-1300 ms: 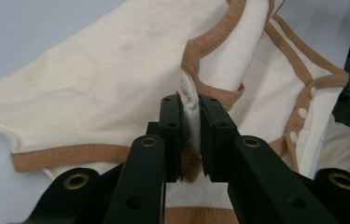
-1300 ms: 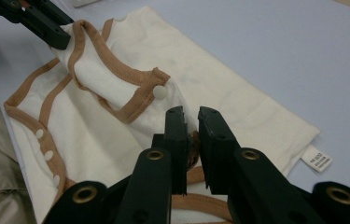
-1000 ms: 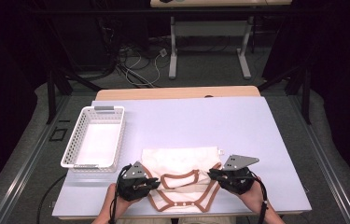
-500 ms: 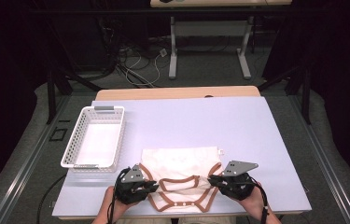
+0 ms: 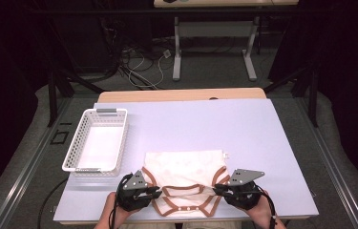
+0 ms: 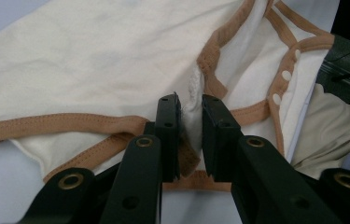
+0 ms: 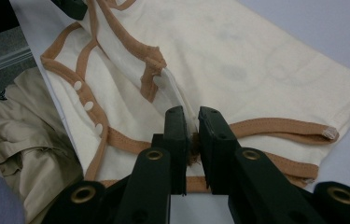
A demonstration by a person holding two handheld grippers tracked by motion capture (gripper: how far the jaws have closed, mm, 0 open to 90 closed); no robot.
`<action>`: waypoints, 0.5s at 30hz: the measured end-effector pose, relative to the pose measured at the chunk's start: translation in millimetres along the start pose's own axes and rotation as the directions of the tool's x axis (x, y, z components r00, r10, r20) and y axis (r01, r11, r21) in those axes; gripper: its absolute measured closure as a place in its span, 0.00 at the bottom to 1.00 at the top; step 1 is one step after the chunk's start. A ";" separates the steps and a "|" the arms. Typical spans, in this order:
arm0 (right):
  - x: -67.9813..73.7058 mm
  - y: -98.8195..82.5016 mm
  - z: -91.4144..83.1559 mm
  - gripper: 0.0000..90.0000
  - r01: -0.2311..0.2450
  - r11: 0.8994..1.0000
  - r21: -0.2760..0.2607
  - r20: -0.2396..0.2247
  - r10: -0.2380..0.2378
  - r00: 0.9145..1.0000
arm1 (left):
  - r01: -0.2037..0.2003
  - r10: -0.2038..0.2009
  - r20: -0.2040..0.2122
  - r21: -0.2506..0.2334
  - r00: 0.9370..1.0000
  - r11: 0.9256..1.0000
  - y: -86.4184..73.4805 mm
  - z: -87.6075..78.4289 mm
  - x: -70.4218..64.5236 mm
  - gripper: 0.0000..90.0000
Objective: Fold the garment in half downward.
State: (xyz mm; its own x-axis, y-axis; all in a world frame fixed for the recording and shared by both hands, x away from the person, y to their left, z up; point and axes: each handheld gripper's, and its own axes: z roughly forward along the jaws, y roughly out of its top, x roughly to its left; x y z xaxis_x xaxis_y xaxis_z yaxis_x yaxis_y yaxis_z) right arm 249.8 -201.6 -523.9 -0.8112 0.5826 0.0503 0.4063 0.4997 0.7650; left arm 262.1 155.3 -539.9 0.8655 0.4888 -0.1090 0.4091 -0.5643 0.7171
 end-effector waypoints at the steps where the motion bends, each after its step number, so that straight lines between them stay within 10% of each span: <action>1: 0.1 -0.5 -0.2 0.91 0.007 1.000 -0.002 0.000 -0.007 1.000 | 0.003 -0.003 -0.004 -0.013 1.000 1.000 -1.0 1.0 -0.7 0.87; 15: 2.6 -6.6 -2.4 0.90 0.018 1.000 -0.006 -0.028 -0.018 0.999 | 0.012 -0.012 0.025 0.001 1.000 1.000 -5.7 0.2 -3.3 0.84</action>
State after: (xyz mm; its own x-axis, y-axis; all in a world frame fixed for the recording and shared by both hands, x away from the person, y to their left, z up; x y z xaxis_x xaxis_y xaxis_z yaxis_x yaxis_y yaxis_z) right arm 244.1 -204.9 -527.3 -0.8300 0.5552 0.0542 0.3889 0.5062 0.7697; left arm 257.0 156.8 -543.8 0.8675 0.4786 -0.1353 0.4198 -0.5587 0.7153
